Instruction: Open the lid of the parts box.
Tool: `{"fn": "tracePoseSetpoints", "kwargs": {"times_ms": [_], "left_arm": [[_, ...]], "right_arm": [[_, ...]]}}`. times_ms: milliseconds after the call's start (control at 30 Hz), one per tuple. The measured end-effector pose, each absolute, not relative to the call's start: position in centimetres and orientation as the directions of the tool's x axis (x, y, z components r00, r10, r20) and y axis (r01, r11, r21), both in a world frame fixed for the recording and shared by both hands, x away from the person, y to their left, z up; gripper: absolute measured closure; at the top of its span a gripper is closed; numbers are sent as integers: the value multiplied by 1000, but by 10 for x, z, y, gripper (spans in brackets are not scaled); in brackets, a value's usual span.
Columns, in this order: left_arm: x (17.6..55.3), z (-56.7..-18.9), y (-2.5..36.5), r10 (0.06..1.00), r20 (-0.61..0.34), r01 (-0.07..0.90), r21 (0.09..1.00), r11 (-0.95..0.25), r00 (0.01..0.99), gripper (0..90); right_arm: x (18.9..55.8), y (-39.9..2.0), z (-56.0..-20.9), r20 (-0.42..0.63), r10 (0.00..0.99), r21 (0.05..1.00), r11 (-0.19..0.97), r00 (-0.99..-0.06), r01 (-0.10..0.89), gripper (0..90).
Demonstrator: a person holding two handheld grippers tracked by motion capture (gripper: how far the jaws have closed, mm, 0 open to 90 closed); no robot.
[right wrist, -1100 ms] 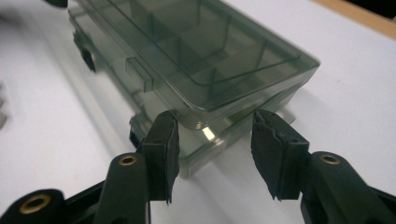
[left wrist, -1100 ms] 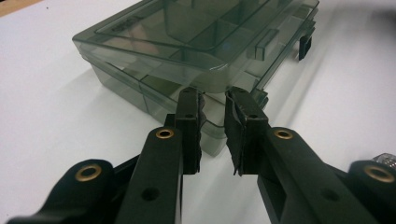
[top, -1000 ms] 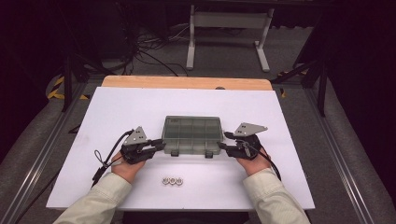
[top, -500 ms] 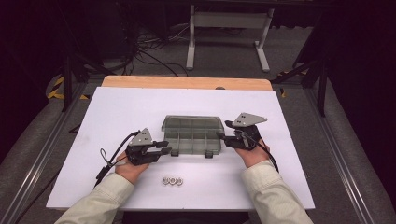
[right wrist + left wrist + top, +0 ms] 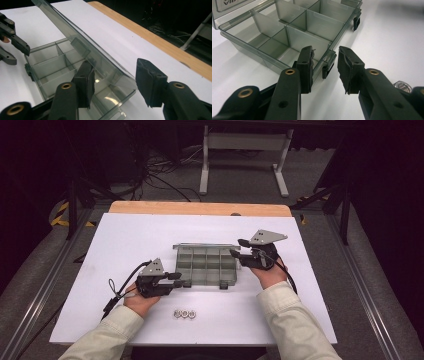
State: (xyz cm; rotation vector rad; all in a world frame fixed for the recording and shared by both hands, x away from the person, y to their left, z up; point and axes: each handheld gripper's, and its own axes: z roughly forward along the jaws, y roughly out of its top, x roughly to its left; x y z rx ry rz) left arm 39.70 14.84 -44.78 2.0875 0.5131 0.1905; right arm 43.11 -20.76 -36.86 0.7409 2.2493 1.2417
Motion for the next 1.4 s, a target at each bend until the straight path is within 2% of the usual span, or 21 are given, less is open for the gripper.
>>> {"fn": "tracePoseSetpoints", "kwargs": {"times_ms": [133,500,967,1133,1400], "left_arm": [[396,-448,148,431,-56,277,838,-470,901,649],[397,-448,148,431,-57,277,839,-468,900,651],[396,-448,147,442,-25,263,834,-486,896,667],[396,-448,147,443,-19,259,833,-488,897,666],[396,-448,147,442,-18,258,833,-490,897,664]], "right_arm": [[439,-205,-360,-142,639,862,455,-756,223,567],[456,-207,-352,-103,653,872,422,-751,247,615],[482,-198,-364,-52,678,887,368,-733,277,593],[496,-201,-368,9,701,904,299,-713,305,592],[511,-199,-379,16,733,893,296,-680,340,585]]}}
